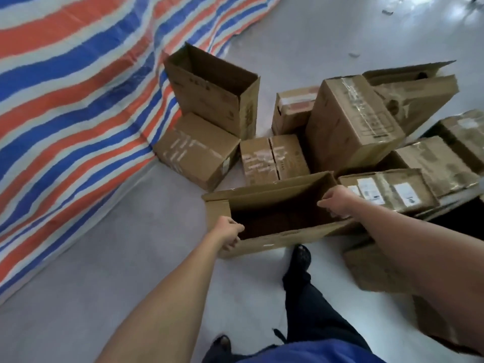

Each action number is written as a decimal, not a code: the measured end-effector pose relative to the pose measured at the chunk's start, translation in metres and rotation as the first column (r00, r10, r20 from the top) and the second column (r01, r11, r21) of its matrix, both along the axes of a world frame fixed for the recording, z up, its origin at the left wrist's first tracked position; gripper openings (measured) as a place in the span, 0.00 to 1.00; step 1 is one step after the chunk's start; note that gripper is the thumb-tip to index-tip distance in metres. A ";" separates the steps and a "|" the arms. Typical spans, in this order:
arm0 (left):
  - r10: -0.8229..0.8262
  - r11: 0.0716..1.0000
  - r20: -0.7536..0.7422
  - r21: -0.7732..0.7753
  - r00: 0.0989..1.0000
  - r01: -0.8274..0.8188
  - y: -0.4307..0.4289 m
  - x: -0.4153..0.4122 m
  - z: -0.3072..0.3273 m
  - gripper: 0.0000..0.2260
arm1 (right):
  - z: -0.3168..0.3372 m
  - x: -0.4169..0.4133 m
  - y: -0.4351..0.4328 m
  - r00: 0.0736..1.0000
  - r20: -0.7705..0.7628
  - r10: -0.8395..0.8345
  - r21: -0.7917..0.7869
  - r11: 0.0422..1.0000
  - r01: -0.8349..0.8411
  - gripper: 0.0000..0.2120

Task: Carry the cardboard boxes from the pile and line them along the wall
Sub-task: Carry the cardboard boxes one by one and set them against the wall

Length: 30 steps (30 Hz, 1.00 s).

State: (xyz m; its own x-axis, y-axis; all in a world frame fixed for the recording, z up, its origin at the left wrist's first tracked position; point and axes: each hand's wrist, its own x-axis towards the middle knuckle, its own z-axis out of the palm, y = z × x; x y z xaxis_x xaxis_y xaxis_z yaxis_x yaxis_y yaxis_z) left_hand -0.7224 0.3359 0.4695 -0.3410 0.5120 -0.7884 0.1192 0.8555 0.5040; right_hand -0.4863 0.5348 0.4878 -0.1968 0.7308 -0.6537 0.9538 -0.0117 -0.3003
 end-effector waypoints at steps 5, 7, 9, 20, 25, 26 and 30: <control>0.332 0.937 0.006 -0.112 0.943 -0.330 0.071 0.014 -0.043 0.07 | -0.041 -0.054 0.117 0.952 0.106 0.286 -0.068 0.957 -0.280 0.17; 0.451 0.883 0.050 -0.167 0.891 -0.438 0.098 0.027 -0.060 0.07 | -0.058 -0.075 0.155 0.914 0.126 0.385 -0.083 0.923 -0.377 0.19; 0.570 0.810 0.095 -0.232 0.816 -0.539 0.117 0.041 -0.080 0.08 | -0.077 -0.090 0.183 0.882 0.142 0.450 -0.073 0.893 -0.444 0.22; 0.966 0.258 0.161 -0.584 0.202 -0.769 0.151 0.109 -0.209 0.22 | -0.228 -0.124 0.224 0.637 0.263 0.725 -0.277 0.689 -0.670 0.36; 0.983 0.112 0.182 -0.593 0.002 -0.797 0.160 0.124 -0.251 0.17 | -0.269 -0.121 0.219 0.466 0.376 0.801 -0.208 0.563 -0.800 0.14; 0.983 0.090 0.181 -0.578 -0.020 -0.811 0.159 0.127 -0.254 0.15 | -0.271 -0.123 0.219 0.448 0.408 0.795 -0.171 0.549 -0.818 0.13; 0.982 0.034 0.177 -0.533 -0.072 -0.845 0.146 0.122 -0.235 0.08 | -0.250 -0.138 0.220 0.437 0.413 0.799 -0.145 0.532 -0.835 0.17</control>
